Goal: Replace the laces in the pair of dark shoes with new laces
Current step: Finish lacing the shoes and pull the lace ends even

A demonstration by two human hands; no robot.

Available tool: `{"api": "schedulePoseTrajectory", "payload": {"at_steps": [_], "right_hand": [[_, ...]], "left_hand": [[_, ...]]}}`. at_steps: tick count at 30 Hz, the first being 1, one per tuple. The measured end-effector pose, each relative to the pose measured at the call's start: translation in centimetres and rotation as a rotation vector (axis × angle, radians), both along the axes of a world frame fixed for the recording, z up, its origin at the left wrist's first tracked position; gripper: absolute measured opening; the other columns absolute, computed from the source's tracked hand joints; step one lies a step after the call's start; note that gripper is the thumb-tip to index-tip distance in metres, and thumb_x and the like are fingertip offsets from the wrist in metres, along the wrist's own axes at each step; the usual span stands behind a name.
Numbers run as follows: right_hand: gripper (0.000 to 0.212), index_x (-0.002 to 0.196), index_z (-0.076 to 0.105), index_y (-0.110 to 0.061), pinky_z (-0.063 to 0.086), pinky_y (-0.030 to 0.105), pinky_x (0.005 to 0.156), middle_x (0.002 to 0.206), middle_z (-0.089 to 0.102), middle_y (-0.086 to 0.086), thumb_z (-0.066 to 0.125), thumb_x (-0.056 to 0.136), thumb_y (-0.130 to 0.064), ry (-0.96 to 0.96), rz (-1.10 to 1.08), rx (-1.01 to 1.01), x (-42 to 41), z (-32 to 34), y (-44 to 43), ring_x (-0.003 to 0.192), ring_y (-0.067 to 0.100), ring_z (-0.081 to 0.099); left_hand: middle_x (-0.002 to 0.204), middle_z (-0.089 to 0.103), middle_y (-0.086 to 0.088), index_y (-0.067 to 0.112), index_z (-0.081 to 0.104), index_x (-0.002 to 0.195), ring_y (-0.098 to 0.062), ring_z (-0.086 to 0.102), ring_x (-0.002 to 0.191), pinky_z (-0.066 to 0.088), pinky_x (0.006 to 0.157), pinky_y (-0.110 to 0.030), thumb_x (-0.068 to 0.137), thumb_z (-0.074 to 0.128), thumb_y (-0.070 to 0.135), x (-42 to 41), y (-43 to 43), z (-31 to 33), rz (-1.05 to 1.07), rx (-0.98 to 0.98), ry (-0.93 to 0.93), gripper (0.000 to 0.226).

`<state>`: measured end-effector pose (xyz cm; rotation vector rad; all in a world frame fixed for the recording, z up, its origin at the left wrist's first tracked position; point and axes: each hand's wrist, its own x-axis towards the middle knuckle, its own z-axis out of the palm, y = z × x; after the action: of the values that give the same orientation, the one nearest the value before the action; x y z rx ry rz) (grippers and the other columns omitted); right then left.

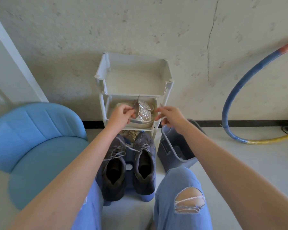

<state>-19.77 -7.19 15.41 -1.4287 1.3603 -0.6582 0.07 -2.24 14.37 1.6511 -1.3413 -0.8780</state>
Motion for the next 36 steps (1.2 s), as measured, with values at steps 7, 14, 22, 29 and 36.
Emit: {"api": "schedulePoseTrajectory", "payload": {"at_steps": [7, 14, 22, 29, 36], "right_hand": [[0.014, 0.095, 0.074, -0.009, 0.042, 0.019, 0.061, 0.094, 0.072, 0.007, 0.066, 0.083, -0.006, 0.423, 0.206, 0.083, 1.1, -9.6, -0.5, 0.054, 0.003, 0.049], [0.018, 0.104, 0.074, -0.008, 0.048, 0.036, 0.098, 0.105, 0.071, 0.008, 0.062, 0.09, -0.007, 0.479, 0.376, 0.095, 2.5, -14.9, -0.5, 0.102, 0.022, 0.063], [0.018, 0.09, 0.073, -0.004, 0.044, 0.026, 0.069, 0.069, 0.061, -0.002, 0.067, 0.089, -0.02, 0.466, 0.506, 0.024, 3.3, -15.7, -1.2, 0.064, 0.009, 0.054], [0.016, 0.1, 0.071, -0.016, 0.048, 0.034, 0.091, 0.102, 0.067, -0.001, 0.059, 0.09, -0.013, 0.661, 0.729, -0.12, 3.9, -15.0, -0.7, 0.095, 0.016, 0.061], [0.019, 0.108, 0.067, -0.014, 0.049, 0.035, 0.086, 0.107, 0.065, 0.004, 0.055, 0.094, -0.018, 0.857, 0.786, -0.24, 4.0, -15.0, -0.7, 0.096, 0.021, 0.06]], "left_hand": [[0.088, 0.065, 0.003, 0.03, 0.058, 0.102, -0.01, 0.046, 0.05, 0.036, 0.047, -0.022, 0.097, 0.04, 0.01, 1.2, 1.1, -8.6, -0.023, 0.272, -0.245, 0.027], [0.09, 0.068, -0.001, 0.018, 0.074, 0.093, -0.019, 0.064, 0.092, 0.049, 0.086, -0.033, 0.08, 0.069, 0.045, -0.9, 1.5, -14.3, -0.211, 0.546, -0.247, 0.031], [0.121, 0.061, 0.001, 0.02, 0.059, 0.125, -0.02, 0.058, 0.111, 0.048, 0.09, -0.034, 0.078, 0.067, 0.053, -2.1, 1.3, -16.2, -0.256, 0.507, -0.448, 0.058], [0.103, 0.067, -0.001, 0.016, 0.067, 0.107, -0.021, 0.062, 0.096, 0.048, 0.077, -0.031, 0.079, 0.067, 0.049, -2.2, 1.8, -16.3, -0.228, 0.476, -0.426, 0.043], [0.082, 0.068, -0.004, 0.014, 0.069, 0.095, -0.022, 0.064, 0.082, 0.045, 0.067, -0.028, 0.083, 0.065, 0.04, -2.2, 2.1, -15.9, -0.208, 0.467, -0.419, 0.03]]}}
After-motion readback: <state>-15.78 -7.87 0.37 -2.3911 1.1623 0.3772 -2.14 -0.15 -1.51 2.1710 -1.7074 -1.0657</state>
